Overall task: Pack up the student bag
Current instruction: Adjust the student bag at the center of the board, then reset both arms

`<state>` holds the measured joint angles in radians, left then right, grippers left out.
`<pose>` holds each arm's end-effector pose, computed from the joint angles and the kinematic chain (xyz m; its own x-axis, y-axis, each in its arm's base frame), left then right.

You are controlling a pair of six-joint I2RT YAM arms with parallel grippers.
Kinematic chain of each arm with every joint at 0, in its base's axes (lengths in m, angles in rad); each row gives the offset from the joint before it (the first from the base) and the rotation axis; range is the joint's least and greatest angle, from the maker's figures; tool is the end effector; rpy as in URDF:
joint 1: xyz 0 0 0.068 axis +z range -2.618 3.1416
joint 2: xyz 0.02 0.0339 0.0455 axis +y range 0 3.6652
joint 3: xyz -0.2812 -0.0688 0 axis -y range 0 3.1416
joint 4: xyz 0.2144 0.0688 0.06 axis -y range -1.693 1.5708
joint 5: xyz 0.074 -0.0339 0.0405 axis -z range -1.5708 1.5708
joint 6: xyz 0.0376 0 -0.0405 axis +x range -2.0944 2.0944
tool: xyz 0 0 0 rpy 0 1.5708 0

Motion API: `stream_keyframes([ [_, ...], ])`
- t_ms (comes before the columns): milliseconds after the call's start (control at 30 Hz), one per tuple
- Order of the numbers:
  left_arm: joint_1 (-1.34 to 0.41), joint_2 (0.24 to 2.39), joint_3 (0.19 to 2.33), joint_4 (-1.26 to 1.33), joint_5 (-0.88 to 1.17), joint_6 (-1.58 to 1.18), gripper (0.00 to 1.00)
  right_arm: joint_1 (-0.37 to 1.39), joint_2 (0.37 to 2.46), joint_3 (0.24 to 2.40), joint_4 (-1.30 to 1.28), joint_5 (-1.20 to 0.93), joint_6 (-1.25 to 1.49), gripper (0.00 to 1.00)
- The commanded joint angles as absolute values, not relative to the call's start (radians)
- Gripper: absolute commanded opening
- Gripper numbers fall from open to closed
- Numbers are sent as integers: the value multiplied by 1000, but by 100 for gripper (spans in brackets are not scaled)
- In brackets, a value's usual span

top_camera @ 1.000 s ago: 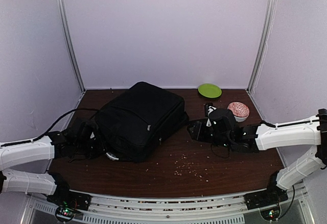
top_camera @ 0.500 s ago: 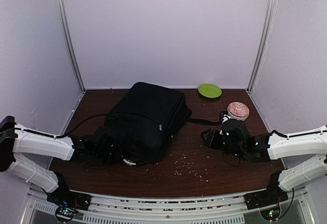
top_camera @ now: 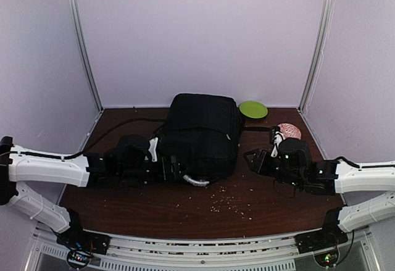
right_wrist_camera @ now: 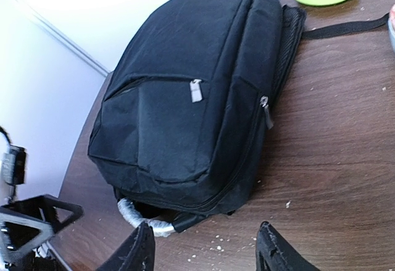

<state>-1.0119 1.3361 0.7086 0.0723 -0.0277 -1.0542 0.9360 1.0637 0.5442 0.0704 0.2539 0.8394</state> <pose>0.1378 -0.2184 0.2509 -0.8641 -0.2575 -0.4324 0.1694 0.6602 -0.7317 0.1255 0.1545 0.2570 -0.6521 0.3293 -0.6828 -0.2393 0.7652 0.5976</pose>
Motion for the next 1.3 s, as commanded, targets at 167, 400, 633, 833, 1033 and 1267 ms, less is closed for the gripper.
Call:
stream_keyframes([
  [167, -1000, 1003, 686, -299, -306, -853, 97, 936, 1263, 620, 234, 140, 871, 54],
  [400, -977, 953, 681, -348, -379, -859, 95, 928, 1432, 740, 161, 231, 908, 52],
  [633, -977, 907, 648, -383, -450, -801, 93, 862, 1517, 681, 206, 204, 940, 47],
  [833, -976, 845, 663, -442, -511, -670, 94, 830, 1447, 617, 267, 138, 841, 46],
  [1033, -966, 854, 713, -424, -496, -616, 98, 843, 1247, 621, 99, 140, 697, 52],
  [1267, -966, 898, 700, -277, -455, -620, 98, 847, 901, 468, -21, 505, 798, 70],
])
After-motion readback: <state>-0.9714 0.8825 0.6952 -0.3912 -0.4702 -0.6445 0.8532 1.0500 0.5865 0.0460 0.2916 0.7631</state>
